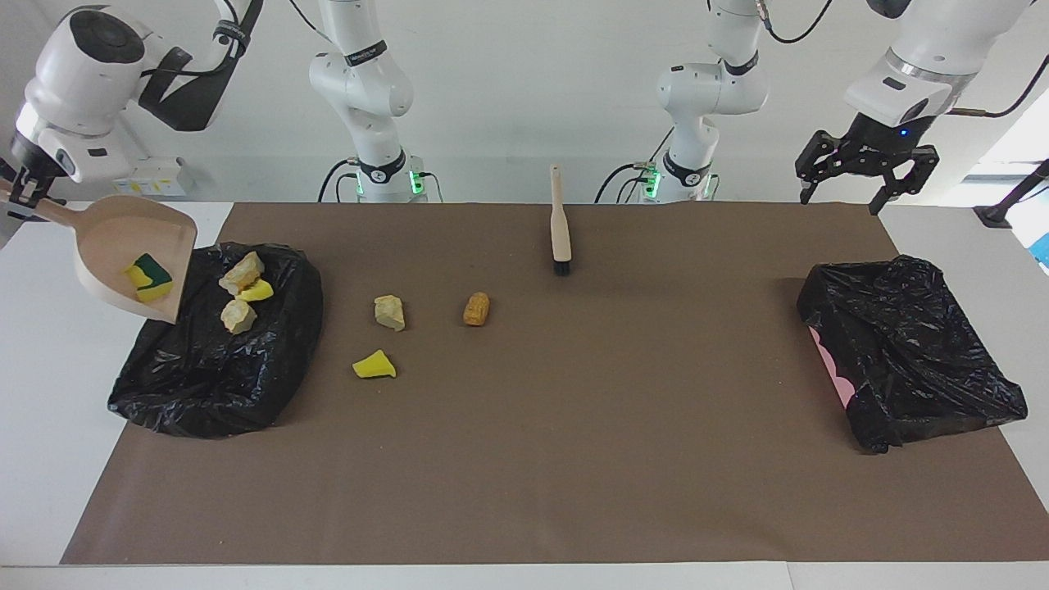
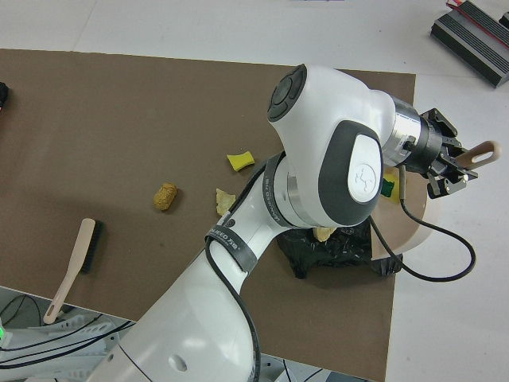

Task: Sweep and dump trash in bin
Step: 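Tip the dustpan over the black bag with the right gripper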

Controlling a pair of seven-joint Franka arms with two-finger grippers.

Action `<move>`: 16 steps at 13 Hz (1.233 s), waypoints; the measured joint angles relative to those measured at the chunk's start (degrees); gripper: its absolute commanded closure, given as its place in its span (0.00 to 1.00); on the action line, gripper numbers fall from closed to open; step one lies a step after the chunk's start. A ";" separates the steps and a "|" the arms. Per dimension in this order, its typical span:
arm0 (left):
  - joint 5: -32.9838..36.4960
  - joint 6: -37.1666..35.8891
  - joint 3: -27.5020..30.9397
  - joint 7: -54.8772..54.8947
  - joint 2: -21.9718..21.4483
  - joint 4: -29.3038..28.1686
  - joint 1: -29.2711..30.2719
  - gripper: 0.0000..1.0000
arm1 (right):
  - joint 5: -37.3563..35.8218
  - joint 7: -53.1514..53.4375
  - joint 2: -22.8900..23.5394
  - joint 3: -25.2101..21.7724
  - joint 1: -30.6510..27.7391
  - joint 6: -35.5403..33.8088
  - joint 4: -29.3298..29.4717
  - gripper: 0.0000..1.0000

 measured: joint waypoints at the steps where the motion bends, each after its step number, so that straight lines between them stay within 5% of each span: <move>1: 0.00 -0.22 0.04 -0.29 0.00 0.00 -0.05 0.00 | 0.00 0.00 -0.49 0.34 0.27 -0.02 -0.12 1.00; 5: 0.00 -0.65 0.70 -1.46 -0.11 0.00 -0.19 0.00 | -2.53 4.81 -1.18 1.70 7.96 -4.69 -1.60 1.00; 11: -0.24 -1.23 2.05 -3.41 -0.13 -0.09 -0.26 0.00 | -7.56 5.91 -5.00 0.47 3.26 -2.51 -1.74 1.00; 16: -0.24 -1.37 2.16 -3.43 -0.38 -0.10 -0.24 0.00 | 4.43 6.14 -5.35 1.38 9.59 -9.56 -2.04 1.00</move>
